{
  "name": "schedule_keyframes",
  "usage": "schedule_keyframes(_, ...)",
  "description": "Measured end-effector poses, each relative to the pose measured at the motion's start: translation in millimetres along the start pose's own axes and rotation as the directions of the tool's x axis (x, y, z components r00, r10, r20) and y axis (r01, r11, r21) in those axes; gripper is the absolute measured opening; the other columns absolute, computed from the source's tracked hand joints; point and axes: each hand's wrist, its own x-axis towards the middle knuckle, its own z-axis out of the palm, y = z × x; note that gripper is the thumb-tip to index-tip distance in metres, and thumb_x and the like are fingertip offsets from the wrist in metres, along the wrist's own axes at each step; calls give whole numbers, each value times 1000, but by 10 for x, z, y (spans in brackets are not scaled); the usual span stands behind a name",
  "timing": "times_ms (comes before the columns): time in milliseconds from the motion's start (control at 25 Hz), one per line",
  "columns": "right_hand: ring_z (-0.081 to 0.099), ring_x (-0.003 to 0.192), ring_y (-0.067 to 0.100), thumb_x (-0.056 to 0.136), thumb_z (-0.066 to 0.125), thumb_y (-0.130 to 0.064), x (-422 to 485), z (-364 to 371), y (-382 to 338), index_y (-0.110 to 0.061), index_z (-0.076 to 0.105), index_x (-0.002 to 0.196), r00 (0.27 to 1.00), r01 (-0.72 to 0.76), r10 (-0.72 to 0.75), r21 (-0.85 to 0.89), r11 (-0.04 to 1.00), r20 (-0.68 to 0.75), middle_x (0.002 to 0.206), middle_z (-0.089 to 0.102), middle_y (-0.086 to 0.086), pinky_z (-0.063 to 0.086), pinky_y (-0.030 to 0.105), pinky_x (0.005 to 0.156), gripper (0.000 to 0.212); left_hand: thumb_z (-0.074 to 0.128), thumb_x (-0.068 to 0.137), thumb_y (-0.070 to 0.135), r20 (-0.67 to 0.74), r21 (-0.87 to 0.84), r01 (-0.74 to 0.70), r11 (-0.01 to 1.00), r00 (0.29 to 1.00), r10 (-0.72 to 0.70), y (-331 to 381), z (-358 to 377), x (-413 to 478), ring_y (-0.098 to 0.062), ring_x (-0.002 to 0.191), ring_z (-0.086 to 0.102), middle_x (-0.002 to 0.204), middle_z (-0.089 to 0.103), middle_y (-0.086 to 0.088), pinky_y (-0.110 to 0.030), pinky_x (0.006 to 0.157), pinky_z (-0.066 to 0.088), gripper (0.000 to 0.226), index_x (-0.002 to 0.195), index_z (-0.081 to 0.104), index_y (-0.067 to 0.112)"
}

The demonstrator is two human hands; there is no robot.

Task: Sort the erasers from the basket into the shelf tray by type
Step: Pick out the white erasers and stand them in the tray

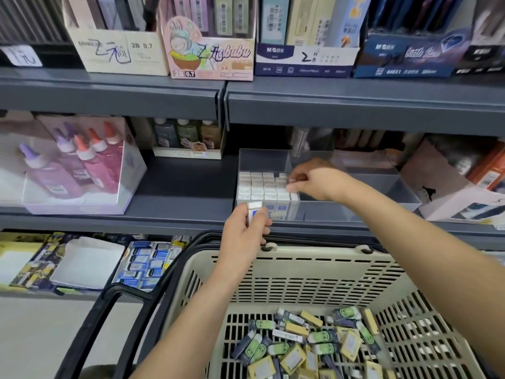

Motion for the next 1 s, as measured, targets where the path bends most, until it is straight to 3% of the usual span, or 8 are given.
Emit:
schedule_keyframes(160,56,105,20,90,55,-37,45,63,36,-17,64,111,996,5,-4,-6,1000,84,119,61,2,40,25,85,30,54,92,23,2,11,5,1000,1000,-5,-4,7,5,4,60,57,66,65,12,-17,54,49,11,86,59,16)
schedule_keyframes(400,51,118,18,98,41,-23,10,40,77,-20,57,123,992,-1,-3,33,999,127,132,55,-1,33,19,88,30,54,92,22,9,1,16,1000,1000,-16,0,8,3,3,61,58,66,65,12,-18,55,49,10,84,58,17)
schedule_keyframes(560,57,102,17,94,48,-20,39,58,136,-25,64,108,991,-89,106,189,978,-84,116,63,-3,38,20,80,22,54,92,23,15,7,12,1000,1000,-12,2,6,-2,3,62,58,67,65,13,-17,55,49,11,85,58,15)
schedule_keyframes(680,53,87,11,91,53,-18,123,99,126,-26,65,100,982,-120,143,179,976,-121,102,63,-7,37,20,75,16,54,92,23,18,0,18,1000,1000,-18,6,3,-6,3,63,59,67,65,12,-17,55,49,10,85,58,16)
schedule_keyframes(880,52,79,8,87,59,-23,175,147,20,-28,62,87,972,-92,129,187,978,-195,87,58,-11,37,19,71,6,52,92,16,26,-24,40,999,999,-40,24,3,-3,2,64,59,74,65,8,-19,57,50,11,85,59,20)
schedule_keyframes(1000,55,75,5,86,60,-23,-36,121,-127,-33,62,82,980,38,36,360,932,-196,79,60,-16,41,15,65,11,49,91,10,67,9,52,999,996,-52,34,-4,9,0,62,60,78,64,9,-30,66,52,16,86,62,17)
